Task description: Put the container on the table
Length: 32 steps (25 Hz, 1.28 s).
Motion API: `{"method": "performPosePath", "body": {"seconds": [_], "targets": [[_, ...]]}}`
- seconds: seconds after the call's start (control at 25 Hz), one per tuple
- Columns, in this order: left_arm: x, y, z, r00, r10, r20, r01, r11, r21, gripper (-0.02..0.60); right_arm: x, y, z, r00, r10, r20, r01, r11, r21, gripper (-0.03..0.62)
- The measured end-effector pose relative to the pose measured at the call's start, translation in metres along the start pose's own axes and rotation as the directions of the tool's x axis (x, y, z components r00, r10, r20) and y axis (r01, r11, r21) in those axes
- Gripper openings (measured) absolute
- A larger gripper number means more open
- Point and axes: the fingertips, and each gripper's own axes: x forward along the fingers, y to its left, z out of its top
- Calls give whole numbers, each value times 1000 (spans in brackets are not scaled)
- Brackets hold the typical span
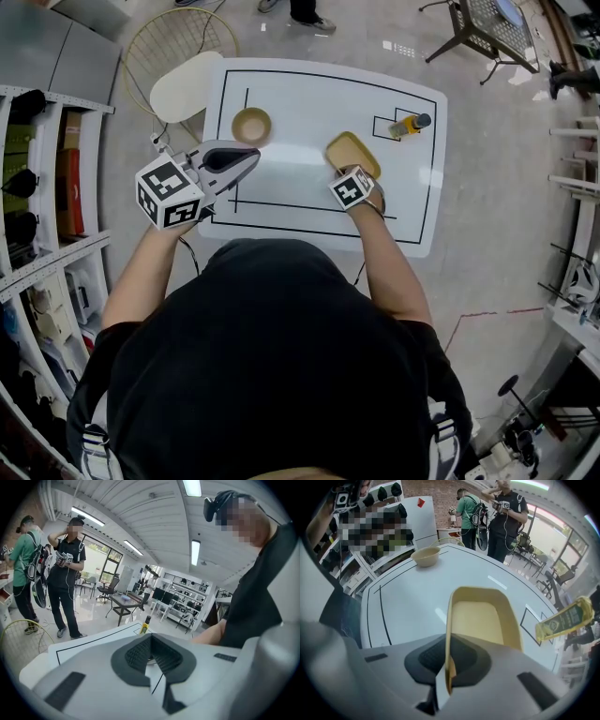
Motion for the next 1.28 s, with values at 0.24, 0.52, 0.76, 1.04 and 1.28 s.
{"method": "performPosePath", "body": {"seconds": [0.24,0.52,0.76,1.04,1.28], "targets": [[1,2,-3,1000,-2,-4,2,1000,-6,6,6,2,-3,1000,0,-11,0,1000,-8,8],[2,2,-1,1000,-7,-4,7,1000,-5,6,9,2,-3,1000,2,-14,-2,1000,-7,9],[1,3,-2,1000,-3,-2,3,1000,-9,6,10,2,-3,1000,-2,-14,2,1000,-12,9],[-1,3,-4,1000,-3,2,3,1000,-12,6,11,3,-2,1000,-8,-13,7,1000,-12,11],[-2,1,-2,1000,-8,5,8,1000,-13,6,9,4,-2,1000,-2,-14,2,1000,-9,17]]}}
